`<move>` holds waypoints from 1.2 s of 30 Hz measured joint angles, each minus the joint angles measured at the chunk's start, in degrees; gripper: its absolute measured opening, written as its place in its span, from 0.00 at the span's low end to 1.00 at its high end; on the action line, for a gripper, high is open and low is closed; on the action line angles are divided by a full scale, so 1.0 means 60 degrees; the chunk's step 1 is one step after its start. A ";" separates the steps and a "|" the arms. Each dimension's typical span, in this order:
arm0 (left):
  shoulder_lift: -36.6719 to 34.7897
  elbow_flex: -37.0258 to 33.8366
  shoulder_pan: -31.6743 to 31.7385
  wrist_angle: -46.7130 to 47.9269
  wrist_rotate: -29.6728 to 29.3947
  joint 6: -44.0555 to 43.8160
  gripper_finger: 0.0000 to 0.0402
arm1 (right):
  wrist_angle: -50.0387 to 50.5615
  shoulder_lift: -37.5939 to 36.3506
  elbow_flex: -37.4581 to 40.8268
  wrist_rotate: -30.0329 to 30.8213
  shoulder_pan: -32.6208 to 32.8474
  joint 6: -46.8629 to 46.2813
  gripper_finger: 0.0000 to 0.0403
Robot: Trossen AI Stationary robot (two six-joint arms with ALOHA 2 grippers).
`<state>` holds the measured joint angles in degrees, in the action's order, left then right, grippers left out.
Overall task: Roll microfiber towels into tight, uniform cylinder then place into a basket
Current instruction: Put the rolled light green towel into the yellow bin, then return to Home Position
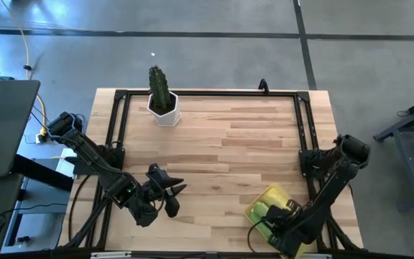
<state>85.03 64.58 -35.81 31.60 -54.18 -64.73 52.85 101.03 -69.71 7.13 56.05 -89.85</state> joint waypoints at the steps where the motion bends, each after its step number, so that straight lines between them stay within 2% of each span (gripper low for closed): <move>1: 0.0000 0.0000 0.0000 -0.0001 0.0001 0.0000 0.23 | 0.0009 -0.0104 0.0000 -0.0025 -0.0010 0.0058 0.40; 5: -0.0033 0.0000 0.0000 0.0003 0.0005 0.0138 0.23 | 0.0075 -0.0726 0.0000 -0.0035 -0.0128 0.0301 0.50; 9: -0.0349 0.0000 -0.0018 -0.0023 0.0174 0.0711 0.23 | 0.0246 -0.1597 0.0000 0.0578 -0.0236 0.0930 0.52; 13: -0.0654 0.0004 -0.0028 -0.0026 0.0522 0.1350 0.23 | 0.0235 -0.2451 0.0000 0.2232 -0.0229 0.2664 0.52; 16: -0.0944 0.0004 -0.0119 -0.0017 0.0639 0.2103 0.23 | 0.0032 -0.3003 0.0000 0.3534 -0.0226 0.4827 0.52; 19: -0.1210 0.0004 -0.0379 0.0021 0.0441 0.2611 0.23 | -0.0174 -0.3380 0.0000 0.4794 -0.0229 0.7003 0.52; 21: -0.1436 0.0004 -0.0664 0.0100 0.0160 0.2648 0.23 | -0.0142 -0.3568 0.0026 0.5954 -0.0229 0.7653 0.52; 24: -0.1700 0.0004 -0.1332 0.0339 -0.0377 0.2603 0.23 | 0.0126 -0.3879 0.0227 0.7288 -0.0233 0.7718 0.52; 29: -0.1792 0.0004 -0.2464 0.0922 -0.1715 0.2312 0.23 | 0.0332 -0.4594 0.1355 0.7858 -0.0233 0.6823 0.52; 33: -0.1760 0.0004 -0.3192 0.2034 -0.2818 0.1087 0.23 | -0.1281 -0.5318 0.3109 0.8179 -0.0233 0.6103 0.52; 36: -0.1713 -0.0053 -0.3468 0.3105 -0.3049 -0.0320 0.23 | -0.3378 -0.5802 0.4437 0.8320 -0.0239 0.6703 0.52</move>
<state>74.75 64.26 -56.62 50.23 -72.47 -66.65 32.58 66.21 -43.09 57.05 54.62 -49.63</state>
